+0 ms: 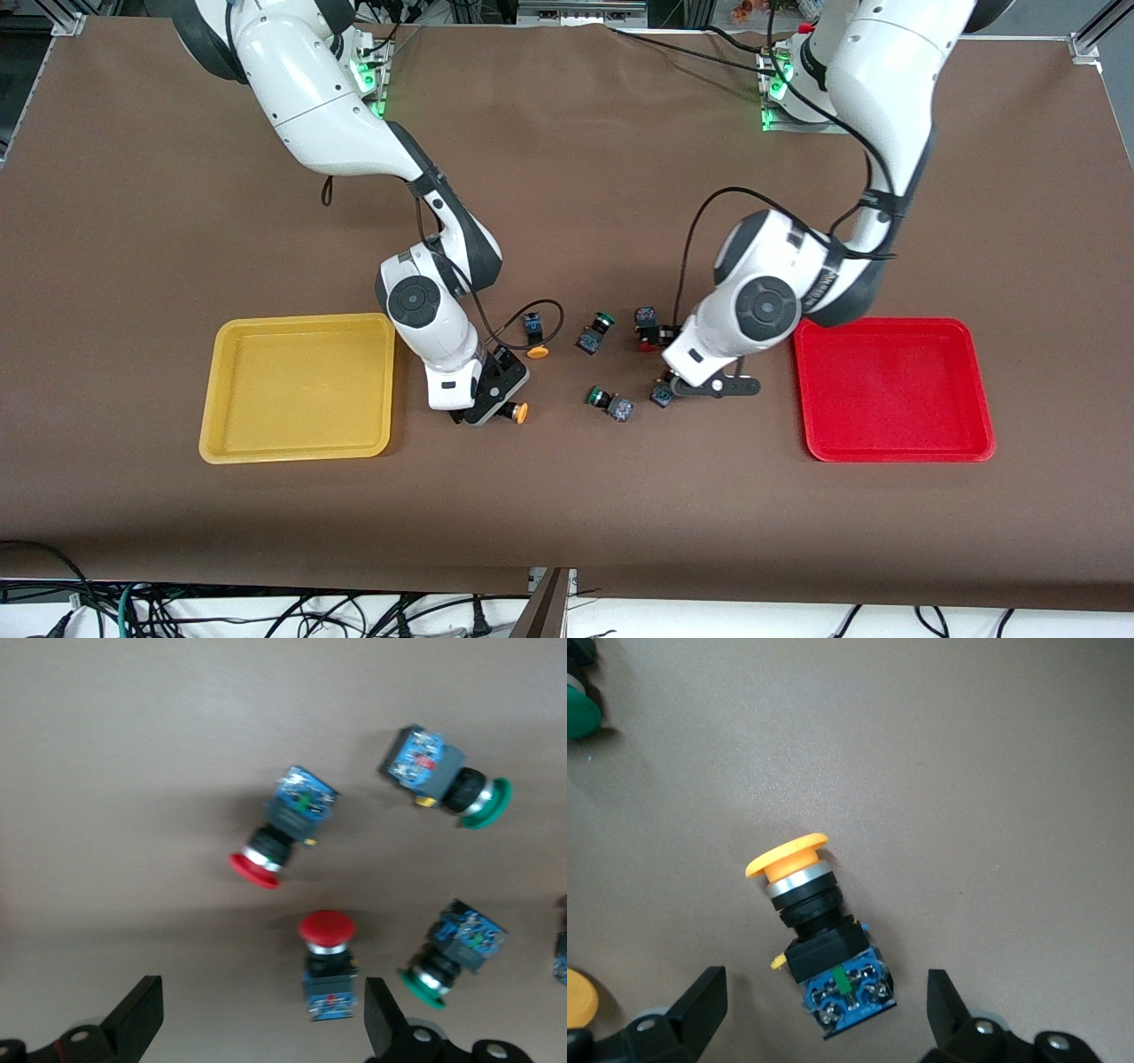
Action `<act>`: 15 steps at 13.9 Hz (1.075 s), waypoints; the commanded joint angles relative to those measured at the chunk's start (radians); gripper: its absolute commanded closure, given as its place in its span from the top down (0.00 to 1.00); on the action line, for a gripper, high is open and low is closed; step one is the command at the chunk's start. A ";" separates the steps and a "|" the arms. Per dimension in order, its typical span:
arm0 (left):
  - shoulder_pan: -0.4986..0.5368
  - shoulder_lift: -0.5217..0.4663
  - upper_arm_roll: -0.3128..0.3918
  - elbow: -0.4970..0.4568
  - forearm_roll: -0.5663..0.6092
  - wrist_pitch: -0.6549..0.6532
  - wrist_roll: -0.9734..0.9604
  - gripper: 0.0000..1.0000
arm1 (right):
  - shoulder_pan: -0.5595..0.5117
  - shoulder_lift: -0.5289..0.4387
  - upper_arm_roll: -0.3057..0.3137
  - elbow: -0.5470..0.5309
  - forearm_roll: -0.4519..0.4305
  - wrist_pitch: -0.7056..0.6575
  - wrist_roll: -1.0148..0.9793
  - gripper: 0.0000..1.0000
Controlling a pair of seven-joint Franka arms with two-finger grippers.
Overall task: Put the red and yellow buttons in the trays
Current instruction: 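Grasp a yellow button with the right gripper while the left gripper reaches a red button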
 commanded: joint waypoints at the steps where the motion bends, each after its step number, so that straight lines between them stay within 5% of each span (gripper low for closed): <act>1: -0.035 0.006 0.013 -0.066 -0.018 0.113 -0.050 1.00 | 0.005 0.024 -0.003 0.025 0.001 0.023 0.003 0.99; 4: -0.054 0.008 0.013 -0.125 -0.008 0.182 -0.070 1.00 | 0.005 0.024 -0.003 0.025 0.000 0.023 -0.001 0.88; 12: -0.097 0.003 0.016 -0.183 -0.005 0.181 -0.091 1.00 | -0.022 0.001 -0.006 0.027 -0.003 0.016 -0.023 0.41; 15: -0.101 0.006 0.018 -0.189 -0.005 0.182 -0.091 1.00 | -0.039 -0.056 -0.010 0.019 0.000 -0.084 -0.026 0.40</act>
